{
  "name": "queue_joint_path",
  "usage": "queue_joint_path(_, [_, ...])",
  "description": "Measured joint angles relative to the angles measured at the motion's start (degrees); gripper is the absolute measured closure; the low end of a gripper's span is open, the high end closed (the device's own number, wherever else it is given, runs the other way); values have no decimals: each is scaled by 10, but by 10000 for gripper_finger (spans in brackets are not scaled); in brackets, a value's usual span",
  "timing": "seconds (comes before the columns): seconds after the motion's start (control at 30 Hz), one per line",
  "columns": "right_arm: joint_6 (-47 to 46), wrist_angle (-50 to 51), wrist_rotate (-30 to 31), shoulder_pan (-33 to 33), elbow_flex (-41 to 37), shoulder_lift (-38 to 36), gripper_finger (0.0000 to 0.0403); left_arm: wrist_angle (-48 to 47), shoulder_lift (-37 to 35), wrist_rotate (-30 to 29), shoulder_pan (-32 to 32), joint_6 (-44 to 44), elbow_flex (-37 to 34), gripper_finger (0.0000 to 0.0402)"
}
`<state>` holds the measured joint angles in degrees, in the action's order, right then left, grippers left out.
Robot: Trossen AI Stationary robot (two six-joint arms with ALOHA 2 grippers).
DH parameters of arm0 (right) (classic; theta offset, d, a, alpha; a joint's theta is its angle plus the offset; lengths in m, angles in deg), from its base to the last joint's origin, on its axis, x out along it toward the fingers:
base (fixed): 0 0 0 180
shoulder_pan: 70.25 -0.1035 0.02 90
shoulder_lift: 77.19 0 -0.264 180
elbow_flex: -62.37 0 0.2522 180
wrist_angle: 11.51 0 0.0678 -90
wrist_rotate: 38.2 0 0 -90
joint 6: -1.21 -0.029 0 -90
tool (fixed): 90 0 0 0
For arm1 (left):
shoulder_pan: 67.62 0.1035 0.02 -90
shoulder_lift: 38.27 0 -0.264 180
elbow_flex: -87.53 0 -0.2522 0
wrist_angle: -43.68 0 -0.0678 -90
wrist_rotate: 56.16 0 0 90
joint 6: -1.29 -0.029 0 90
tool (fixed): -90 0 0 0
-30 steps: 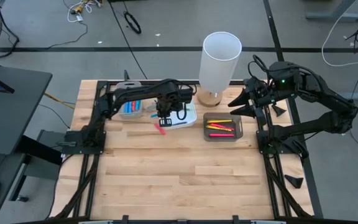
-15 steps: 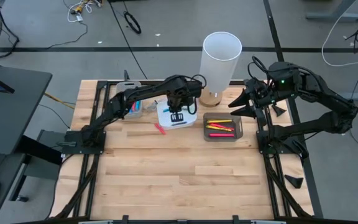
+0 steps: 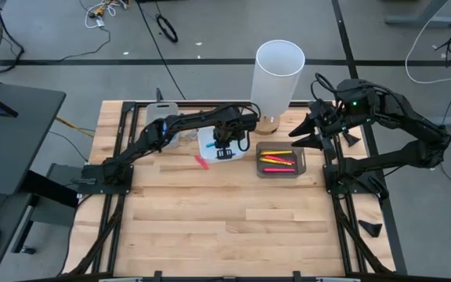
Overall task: Pick & Place Markers
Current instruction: Put the transparent blue pen into the white bin, then put the transparent pink pen into the white bin
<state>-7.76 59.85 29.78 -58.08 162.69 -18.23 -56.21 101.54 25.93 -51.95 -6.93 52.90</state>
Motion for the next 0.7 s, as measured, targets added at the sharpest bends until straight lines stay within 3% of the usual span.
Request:
queue_joint_path(0.2, [13,0,0,0,0,0,234,4,-3,-11,-5,-4,0,214])
queue_joint_path(0.37, [24,0,0,0,0,0,234,3,-3,-11,-6,-5,0,149])
queue_joint_path(0.5, [33,0,1,0,0,0,234,0,-3,-11,-5,-3,2,128])
queue_joint_path(0.7, [39,0,1,0,0,0,234,-8,-15,6,-5,30,29,130])
